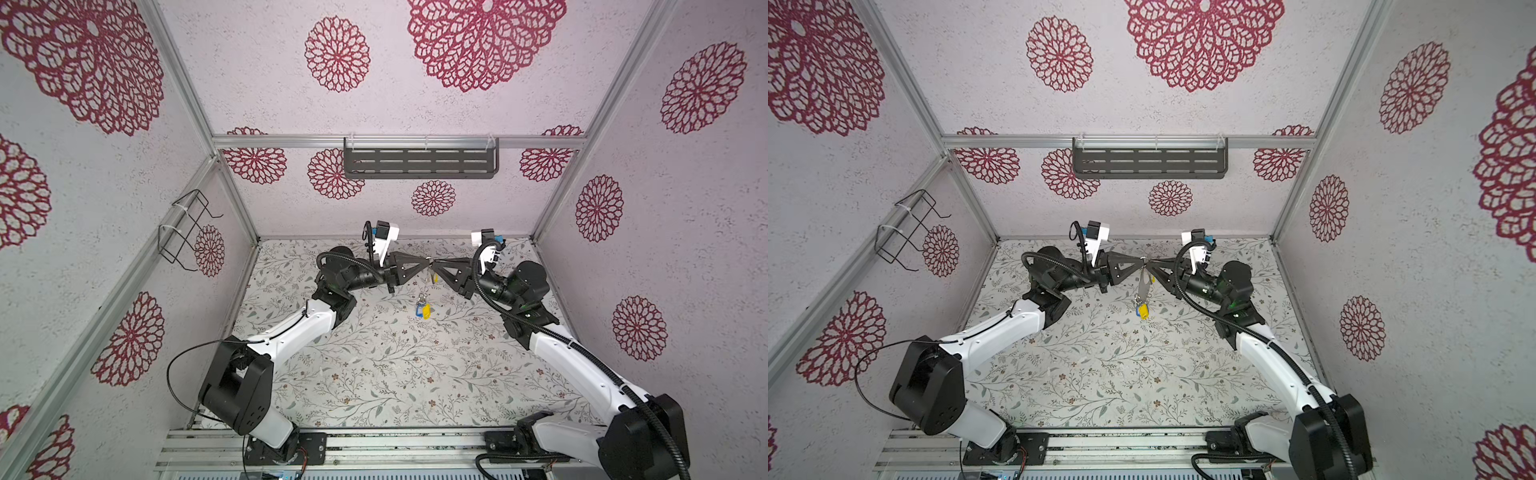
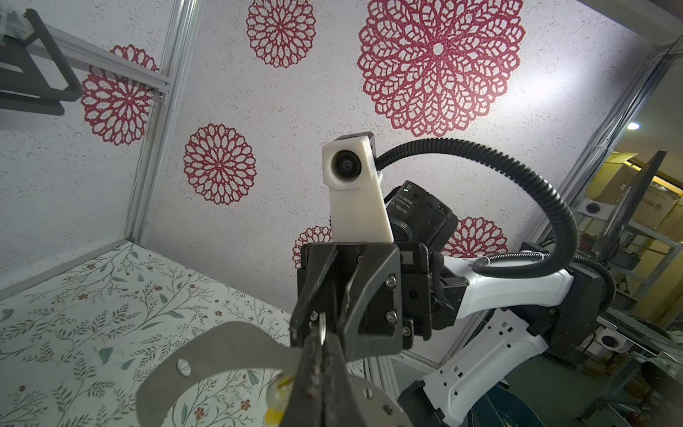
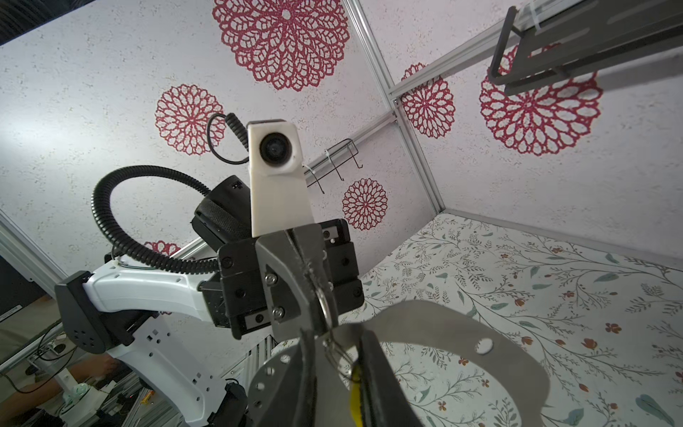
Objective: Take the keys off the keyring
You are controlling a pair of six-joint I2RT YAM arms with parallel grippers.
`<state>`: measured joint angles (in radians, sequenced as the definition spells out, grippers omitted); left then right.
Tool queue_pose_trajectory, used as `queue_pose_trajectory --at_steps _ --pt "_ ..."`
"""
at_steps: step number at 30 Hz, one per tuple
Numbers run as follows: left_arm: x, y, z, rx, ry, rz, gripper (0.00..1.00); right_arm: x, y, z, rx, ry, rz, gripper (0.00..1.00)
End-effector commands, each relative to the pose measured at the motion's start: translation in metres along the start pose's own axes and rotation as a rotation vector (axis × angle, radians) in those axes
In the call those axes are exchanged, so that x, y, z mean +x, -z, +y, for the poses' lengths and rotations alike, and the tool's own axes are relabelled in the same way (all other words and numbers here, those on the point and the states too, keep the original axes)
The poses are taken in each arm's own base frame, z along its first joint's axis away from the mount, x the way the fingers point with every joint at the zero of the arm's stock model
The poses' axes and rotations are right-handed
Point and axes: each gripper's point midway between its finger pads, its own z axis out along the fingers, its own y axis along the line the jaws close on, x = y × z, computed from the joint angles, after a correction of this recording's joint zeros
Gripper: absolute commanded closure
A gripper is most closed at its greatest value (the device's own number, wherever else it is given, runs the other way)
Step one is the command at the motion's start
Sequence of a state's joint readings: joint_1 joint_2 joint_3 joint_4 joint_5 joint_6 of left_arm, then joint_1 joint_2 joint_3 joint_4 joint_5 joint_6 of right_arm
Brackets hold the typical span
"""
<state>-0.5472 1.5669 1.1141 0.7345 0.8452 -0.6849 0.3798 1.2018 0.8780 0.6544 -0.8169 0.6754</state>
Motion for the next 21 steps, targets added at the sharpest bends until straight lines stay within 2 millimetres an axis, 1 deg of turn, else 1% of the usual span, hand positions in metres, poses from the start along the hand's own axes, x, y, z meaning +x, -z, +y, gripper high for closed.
queue_pose_trajectory --at_steps 1,6,8,11,13,14,16,17,18,20,21 --pt "-0.007 -0.003 -0.002 0.011 -0.032 -0.014 1.00 -0.017 -0.004 0.019 -0.057 0.052 -0.035 0.77" --pt "-0.003 -0.005 0.000 0.008 -0.027 0.000 1.00 -0.019 -0.008 0.016 -0.052 0.049 -0.040 0.78" --pt "0.000 -0.004 0.000 0.008 -0.026 0.004 1.00 -0.021 -0.009 0.015 -0.050 0.051 -0.044 0.80" --pt "0.005 -0.003 0.002 -0.005 -0.032 0.020 1.00 -0.022 -0.010 0.014 -0.046 0.050 -0.048 0.90" --pt "0.011 -0.002 0.007 -0.025 -0.027 0.048 1.00 -0.022 -0.010 0.012 -0.032 0.048 -0.045 0.97" --pt "0.014 0.000 0.010 -0.037 -0.030 0.060 1.00 -0.021 -0.010 0.010 -0.020 0.050 -0.040 0.99" --pt "0.021 0.003 0.017 -0.063 -0.029 0.091 0.98 -0.017 -0.009 0.004 0.012 0.058 -0.024 1.00" --pt "0.025 0.005 0.021 -0.080 -0.034 0.108 0.85 -0.013 -0.008 0.000 0.042 0.074 -0.006 1.00" --pt "0.028 0.009 0.025 -0.099 -0.043 0.123 0.79 -0.009 -0.007 -0.006 0.076 0.086 0.015 1.00" --pt "0.034 0.020 0.032 -0.141 -0.089 0.157 0.75 0.005 -0.001 -0.020 0.164 0.138 0.083 1.00" --pt "0.038 0.025 0.035 -0.159 -0.115 0.173 0.68 0.011 0.001 -0.026 0.200 0.161 0.112 1.00"
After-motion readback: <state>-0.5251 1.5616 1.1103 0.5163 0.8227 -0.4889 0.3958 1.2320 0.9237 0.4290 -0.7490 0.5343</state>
